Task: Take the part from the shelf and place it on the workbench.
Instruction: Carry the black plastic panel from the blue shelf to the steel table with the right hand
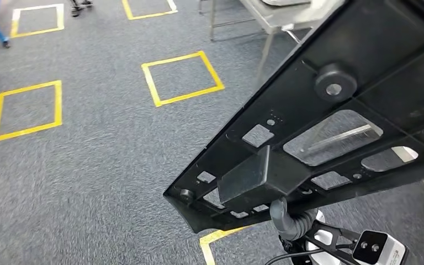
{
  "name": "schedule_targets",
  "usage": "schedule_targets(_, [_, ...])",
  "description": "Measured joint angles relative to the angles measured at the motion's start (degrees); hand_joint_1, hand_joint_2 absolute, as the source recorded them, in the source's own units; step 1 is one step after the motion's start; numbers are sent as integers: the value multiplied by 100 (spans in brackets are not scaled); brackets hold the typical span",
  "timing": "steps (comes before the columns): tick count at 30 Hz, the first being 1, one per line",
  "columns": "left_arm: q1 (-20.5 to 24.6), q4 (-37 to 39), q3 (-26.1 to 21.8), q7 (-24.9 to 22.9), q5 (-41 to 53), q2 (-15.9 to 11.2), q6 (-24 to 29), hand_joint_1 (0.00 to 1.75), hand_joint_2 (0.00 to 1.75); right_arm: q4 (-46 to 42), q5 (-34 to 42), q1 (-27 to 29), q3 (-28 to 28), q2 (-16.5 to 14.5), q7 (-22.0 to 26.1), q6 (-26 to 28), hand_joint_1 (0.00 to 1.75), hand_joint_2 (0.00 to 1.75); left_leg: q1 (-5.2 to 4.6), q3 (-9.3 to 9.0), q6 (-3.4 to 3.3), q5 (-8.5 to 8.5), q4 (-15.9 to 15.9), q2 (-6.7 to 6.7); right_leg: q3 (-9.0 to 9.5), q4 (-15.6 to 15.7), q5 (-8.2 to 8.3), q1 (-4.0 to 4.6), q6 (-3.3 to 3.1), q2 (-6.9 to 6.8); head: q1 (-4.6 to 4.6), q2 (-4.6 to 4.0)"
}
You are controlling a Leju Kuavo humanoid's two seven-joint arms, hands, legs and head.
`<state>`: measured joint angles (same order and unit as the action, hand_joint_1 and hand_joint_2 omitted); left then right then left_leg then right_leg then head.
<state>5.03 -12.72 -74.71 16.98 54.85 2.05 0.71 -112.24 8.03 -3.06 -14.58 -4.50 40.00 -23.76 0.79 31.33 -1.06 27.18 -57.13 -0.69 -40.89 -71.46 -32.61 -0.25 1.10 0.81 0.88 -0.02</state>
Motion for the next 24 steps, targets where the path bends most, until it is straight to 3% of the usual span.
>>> schedule_targets(1, [-6, 0, 0, -2, 16, -2, -5, 0, 175, 13, -43, -3, -1, 8, -1, 23, 175, 175, -7, 1, -1, 5, -1, -75, -107, -209, -40, -14, 9, -27, 0, 0])
schedule_targets(2, [-4, 0, 0, -4, 37, -3, -11, 0, 175, 28, -103, -9, -4, 19, -1, 68, 175, 175, -11, 0, 3, 11, -2, -146, -112, -213, 22, -23, 13, -49, -1, 0])
schedule_targets(3, [4, 0, 1, -7, 60, -4, -19, 0, 175, 42, -178, -17, -17, 32, -1, 136, 175, 175, -13, -8, 11, 19, -2, -214, 4, 7, 177, -29, 9, -84, -1, 0])
schedule_targets(5, [21, 0, 7, -16, 102, 1, -27, 0, 175, 58, -332, -30, -86, 60, -1, 328, 175, 175, -27, -38, 46, 46, -6, -323, 433, 800, 513, -3, -26, -286, -1, 0])
schedule_targets(7, [28, 0, 14, -48, 130, 10, -13, 0, 175, 62, -443, -7, -197, 84, -2, 491, 175, 175, -49, -64, 102, 76, -13, -415, 685, 1287, 637, 50, -81, -434, 1, 0])
schedule_targets(10, [57, 0, 15, -106, 122, 32, 62, 0, 175, 38, -517, 161, -335, 138, -2, 552, 175, 175, -50, -102, 192, 121, -20, -521, 700, 1368, 649, 65, -156, -294, 1, 0])
schedule_targets(12, [71, 0, 15, -110, 99, 50, 115, 0, 175, -15, -552, 262, -392, 163, -2, 534, 175, 175, -27, -16, 237, 314, -278, -332, 732, 1419, 678, 29, -223, -180, 2, 0])
schedule_targets(14, [57, 0, 14, -105, 85, 56, 139, 0, 175, -64, -576, 313, -438, 175, 1, 527, 175, 175, -10, 306, 262, 684, -983, -72, 745, 1434, 690, 15, -267, -54, 2, 0])
schedule_targets(15, [46, 0, 13, -103, 84, 55, 142, 0, 175, -80, -590, 340, -449, 180, 1, 533, 175, 175, -9, 499, 274, 835, -1375, -18, 745, 1432, 692, 17, -275, 20, 2, 0])
schedule_targets(16, [39, 0, 13, -102, 84, 54, 143, 0, 175, -95, -605, 366, -453, 187, 0, 549, 175, 175, -9, 643, 283, 900, -1647, 9, 746, 1428, 692, 18, -276, 95, 2, 0])
schedule_targets(17, [37, 0, 13, -101, 85, 52, 139, 0, 175, -109, -624, 384, -455, 196, -1, 578, 175, 175, -7, 691, 287, 843, -1704, 19, 748, 1421, 692, 18, -274, 172, 2, 0])
schedule_targets(18, [42, 0, 13, -101, 87, 52, 134, 0, 175, -123, -638, 390, -460, 207, -1, 617, 175, 175, -3, 632, 286, 681, -1533, 31, 753, 1410, 690, 15, -269, 249, 2, 0])
schedule_targets(19, [50, 0, 13, -101, 87, 51, 128, 0, 175, -137, -625, 379, -465, 221, -1, 655, 175, 175, 9, 473, 283, 446, -1160, 92, 757, 1394, 683, 11, -257, 324, 2, 0])
schedule_targets(21, [64, 0, 13, -93, 72, 48, 105, 0, 175, -163, -479, 290, -472, 275, -1, 678, 175, 175, 41, 147, 258, 131, -410, 378, 733, 1336, 666, 12, -207, 471, 2, 0])
schedule_targets(23, [64, 0, 12, -75, 44, 42, 70, 0, 175, -172, -223, 122, -457, 383, 0, 621, 175, 175, 44, 34, 205, 84, -133, 536, 675, 1305, 678, 6, -128, 603, 2, 0])
schedule_targets(24, [65, 0, 11, -60, 33, 39, 45, 0, 175, -172, -114, 36, -440, 448, 1, 589, 175, 175, 34, 34, 167, 73, -122, 481, 650, 1312, 697, -3, -85, 666, 2, 0])
